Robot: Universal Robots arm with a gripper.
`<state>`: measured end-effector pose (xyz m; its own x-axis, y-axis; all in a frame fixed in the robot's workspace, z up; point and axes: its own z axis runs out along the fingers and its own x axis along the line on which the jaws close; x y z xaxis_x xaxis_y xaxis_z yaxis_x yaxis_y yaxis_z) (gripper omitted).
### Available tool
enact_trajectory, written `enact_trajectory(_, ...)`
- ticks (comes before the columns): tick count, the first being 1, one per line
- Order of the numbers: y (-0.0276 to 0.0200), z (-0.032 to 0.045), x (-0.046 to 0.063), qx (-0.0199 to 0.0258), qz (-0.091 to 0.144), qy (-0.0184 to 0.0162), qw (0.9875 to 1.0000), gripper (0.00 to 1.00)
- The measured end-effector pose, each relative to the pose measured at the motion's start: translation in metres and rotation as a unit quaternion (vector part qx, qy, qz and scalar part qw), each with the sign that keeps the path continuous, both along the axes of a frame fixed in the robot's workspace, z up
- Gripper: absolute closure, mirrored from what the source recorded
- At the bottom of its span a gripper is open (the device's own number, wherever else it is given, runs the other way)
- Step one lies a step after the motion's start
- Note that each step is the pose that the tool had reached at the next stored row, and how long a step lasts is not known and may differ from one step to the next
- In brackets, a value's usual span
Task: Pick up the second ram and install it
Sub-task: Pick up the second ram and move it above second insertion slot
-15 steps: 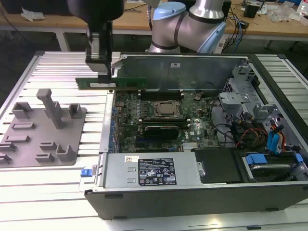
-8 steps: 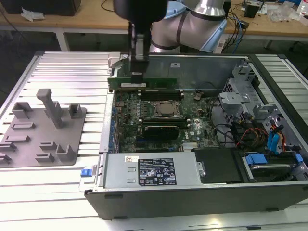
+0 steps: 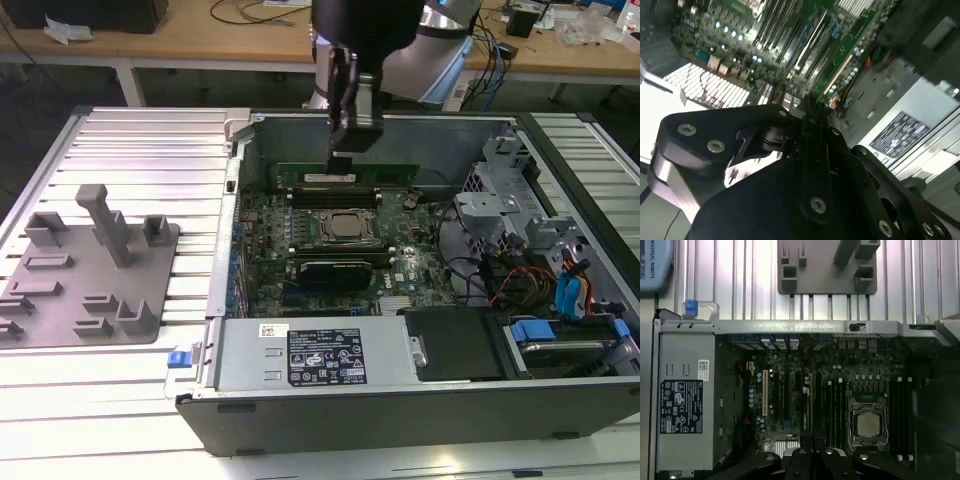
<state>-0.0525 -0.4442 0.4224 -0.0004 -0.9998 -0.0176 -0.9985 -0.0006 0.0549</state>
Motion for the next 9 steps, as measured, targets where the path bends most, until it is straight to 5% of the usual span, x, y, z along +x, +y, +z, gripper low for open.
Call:
enact_trajectory(3, 0.0043, -0.0087, 0.019, -0.0001, 0.0, 0.0021, 1.0, 0.91)
enact_trajectory(5, 0.0121, -0.0171, 0.027, 0.0, 0.0, 0.0026, 1.0, 0.91)
enact_trajectory(9, 0.021, -0.0274, 0.03, 0.0, 0.0, 0.0026, 1.0, 0.91)
